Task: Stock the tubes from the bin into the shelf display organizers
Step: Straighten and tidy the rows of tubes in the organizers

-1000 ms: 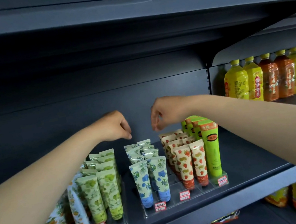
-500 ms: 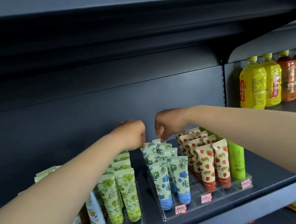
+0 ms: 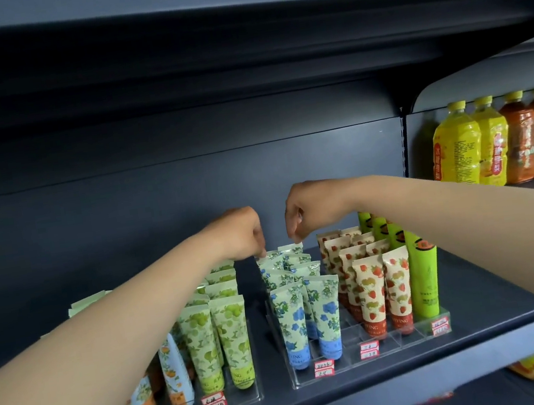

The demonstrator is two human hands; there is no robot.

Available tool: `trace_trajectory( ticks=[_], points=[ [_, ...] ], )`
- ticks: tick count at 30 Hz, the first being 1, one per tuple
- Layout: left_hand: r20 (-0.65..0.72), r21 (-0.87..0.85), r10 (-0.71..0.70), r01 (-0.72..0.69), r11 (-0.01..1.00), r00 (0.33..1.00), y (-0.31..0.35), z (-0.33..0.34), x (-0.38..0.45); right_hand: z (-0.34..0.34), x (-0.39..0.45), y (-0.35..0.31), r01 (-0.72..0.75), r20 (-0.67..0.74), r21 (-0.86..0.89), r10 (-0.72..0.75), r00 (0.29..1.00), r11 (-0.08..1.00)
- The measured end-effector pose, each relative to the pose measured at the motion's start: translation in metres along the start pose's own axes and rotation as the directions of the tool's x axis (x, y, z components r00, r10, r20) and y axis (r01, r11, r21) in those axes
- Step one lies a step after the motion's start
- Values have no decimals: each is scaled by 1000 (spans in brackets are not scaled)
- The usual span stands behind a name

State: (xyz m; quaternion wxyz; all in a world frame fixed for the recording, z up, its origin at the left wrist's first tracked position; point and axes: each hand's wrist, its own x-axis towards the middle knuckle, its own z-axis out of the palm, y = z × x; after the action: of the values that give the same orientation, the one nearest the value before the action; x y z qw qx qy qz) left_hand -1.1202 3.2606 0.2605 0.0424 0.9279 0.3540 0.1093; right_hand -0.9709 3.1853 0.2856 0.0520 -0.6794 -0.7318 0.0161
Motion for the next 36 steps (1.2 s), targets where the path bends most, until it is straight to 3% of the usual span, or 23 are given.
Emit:
trace_trajectory(
  ticks=[4,12,27,36],
  points=[
    [-31,-63,14,-16,998,999,6,-11,-8,0,-11,-5,-7,45,35,5,999,999],
    [111,-43,22,-18,999,994,16,-8,-18,9,-16,-11,-25,40,7,25,999,1000],
    [59,-93,76,-70,993,995,18,-2,-21,17,-13,-6,-4,-16,-23,4,1000,1000],
    [62,-135,125,-116,984,990,19,-19,-34,-4,-32,-11,45,-2,86,-45,999,995]
  ],
)
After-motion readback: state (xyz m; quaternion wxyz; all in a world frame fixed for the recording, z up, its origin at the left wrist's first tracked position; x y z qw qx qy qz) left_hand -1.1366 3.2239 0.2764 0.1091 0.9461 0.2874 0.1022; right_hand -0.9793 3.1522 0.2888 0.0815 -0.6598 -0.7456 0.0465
